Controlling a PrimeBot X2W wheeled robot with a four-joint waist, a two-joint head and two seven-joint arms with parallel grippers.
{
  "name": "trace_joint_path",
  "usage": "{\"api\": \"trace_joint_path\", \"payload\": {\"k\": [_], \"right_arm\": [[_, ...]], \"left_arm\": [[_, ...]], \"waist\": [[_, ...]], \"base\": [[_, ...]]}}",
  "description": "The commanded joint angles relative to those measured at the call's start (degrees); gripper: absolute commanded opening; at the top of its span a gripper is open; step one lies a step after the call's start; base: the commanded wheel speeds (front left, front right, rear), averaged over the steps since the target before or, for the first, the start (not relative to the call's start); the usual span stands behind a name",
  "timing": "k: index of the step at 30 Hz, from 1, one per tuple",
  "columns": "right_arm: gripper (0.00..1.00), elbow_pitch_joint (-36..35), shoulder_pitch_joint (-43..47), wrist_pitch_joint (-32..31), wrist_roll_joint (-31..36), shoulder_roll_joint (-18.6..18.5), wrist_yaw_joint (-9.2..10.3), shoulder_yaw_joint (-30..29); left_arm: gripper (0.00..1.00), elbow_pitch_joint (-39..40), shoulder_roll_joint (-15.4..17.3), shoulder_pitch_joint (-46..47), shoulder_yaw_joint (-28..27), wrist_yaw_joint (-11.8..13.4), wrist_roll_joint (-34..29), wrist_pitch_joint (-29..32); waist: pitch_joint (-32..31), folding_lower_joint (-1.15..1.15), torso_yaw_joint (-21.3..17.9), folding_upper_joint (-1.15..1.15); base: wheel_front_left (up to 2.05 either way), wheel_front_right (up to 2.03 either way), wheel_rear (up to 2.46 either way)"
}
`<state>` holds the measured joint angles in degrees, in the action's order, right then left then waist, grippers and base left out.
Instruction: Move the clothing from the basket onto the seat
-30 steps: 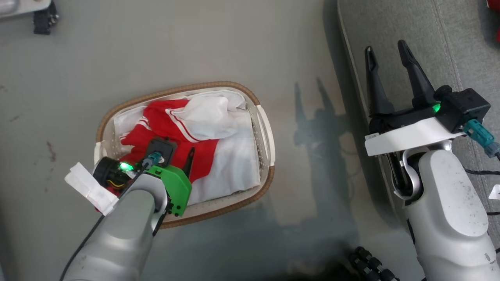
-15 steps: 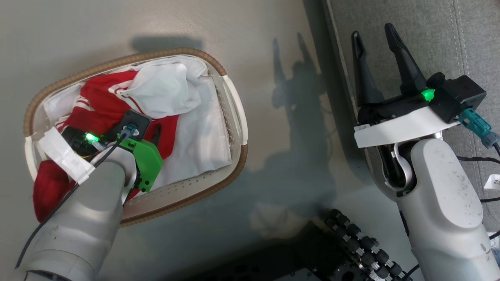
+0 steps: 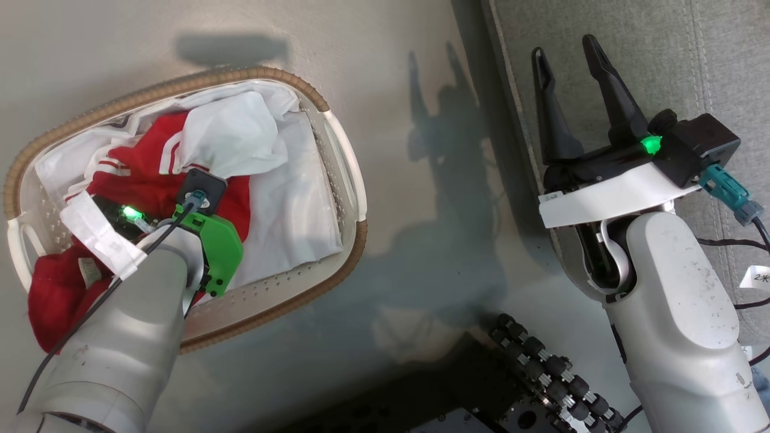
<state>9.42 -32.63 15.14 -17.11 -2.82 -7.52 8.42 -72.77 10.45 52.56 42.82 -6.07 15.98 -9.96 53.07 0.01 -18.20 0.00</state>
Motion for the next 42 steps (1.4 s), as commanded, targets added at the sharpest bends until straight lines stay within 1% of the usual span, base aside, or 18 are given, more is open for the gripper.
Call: {"api": "trace_joint_path", "payload": {"k": [1,5,9,13,14,15,16,18,23,25,29,33,37,42], "right_arm": [[1.0,0.4,0.0,0.0,0.3,-0.1,0.06,-0.3],[1.0,1.3,1.1,0.0,1.3,-0.1,0.06,-1.1],[1.0,2.1,2.3,0.0,2.7,-0.2,0.06,-2.1],[1.0,3.0,3.8,0.0,4.3,-0.2,0.06,-2.8],[1.0,3.2,4.4,0.0,4.7,-0.2,0.06,-3.1],[1.0,3.3,4.8,0.0,4.9,-0.2,0.06,-3.2],[1.0,3.7,5.7,0.0,5.8,-0.2,0.06,-3.5],[1.0,4.1,6.6,0.0,6.7,-0.2,0.06,-3.6],[1.0,5.3,9.6,0.0,8.2,-0.2,0.06,-4.0],[1.0,5.9,11.6,0.0,9.1,-0.2,0.06,-4.2],[1.0,7.0,14.5,0.0,10.3,-0.2,0.06,-4.0],[1.0,8.0,16.7,0.0,10.8,-0.2,0.06,-3.2],[1.0,8.5,18.0,0.0,10.7,-0.2,0.06,-1.5],[1.0,8.7,18.2,0.0,10.4,-0.2,0.06,1.2]], "left_arm": [[0.0,-0.2,-0.3,-0.4,0.1,-0.2,0.3,-0.8],[0.0,0.1,-1.0,-1.5,0.4,-0.5,0.9,-2.5],[0.0,1.9,-2.1,-2.6,0.6,-1.0,1.6,-4.4],[0.0,7.1,-2.5,-4.5,0.8,-1.3,2.1,-5.3],[0.0,10.0,-2.4,-4.8,0.7,-1.4,2.1,-5.4],[0.0,12.7,-2.1,-5.4,0.7,-1.4,1.9,-5.4],[0.0,18.4,-1.0,-7.6,0.3,-1.4,1.6,-5.3],[0.0,24.4,0.0,-9.8,0.2,-1.4,1.0,-5.2],[0.0,35.4,2.1,-13.4,1.1,-1.5,0.0,-5.2],[0.0,40.6,4.1,-14.2,2.0,-1.5,0.1,-5.3],[0.0,45.3,6.1,-13.0,3.7,-1.5,0.7,-5.3],[0.0,48.2,8.1,-10.4,5.5,-1.5,1.5,-5.3],[0.0,49.9,9.5,-7.1,7.4,-1.5,2.7,-5.3],[0.0,50.8,10.8,-3.4,8.9,-1.5,4.4,-5.3]], "waist": [[-1.2,-0.01,0.5,0.0],[-3.9,-0.01,1.7,0.0],[-8.0,-0.01,3.7,0.0],[-12.8,-0.01,6.0,0.0],[-14.2,-0.01,6.7,0.0],[-15.3,-0.01,7.1,0.0],[-18.1,-0.01,8.2,0.0],[-21.0,-0.01,9.2,0.0],[-28.1,-0.01,11.0,0.0],[-32.5,-0.01,11.7,0.0],[-37.9,-0.01,12.3,0.0],[-42.3,-0.01,12.4,0.0],[-45.6,-0.01,11.9,0.0],[-48.1,-0.01,11.3,0.0]], "base": [[0.0,0.0,0.0],[0.0,0.0,0.0],[0.0,0.0,0.0],[0.0,0.0,0.0],[0.0,0.0,0.0],[0.0,0.0,0.0],[0.0,0.0,0.0],[0.0,0.0,0.0],[0.0,0.0,0.0],[0.0,0.0,0.0],[0.0,0.0,0.0],[0.0,0.0,0.0],[0.0,0.0,0.0],[0.0,0.0,0.0]]}}
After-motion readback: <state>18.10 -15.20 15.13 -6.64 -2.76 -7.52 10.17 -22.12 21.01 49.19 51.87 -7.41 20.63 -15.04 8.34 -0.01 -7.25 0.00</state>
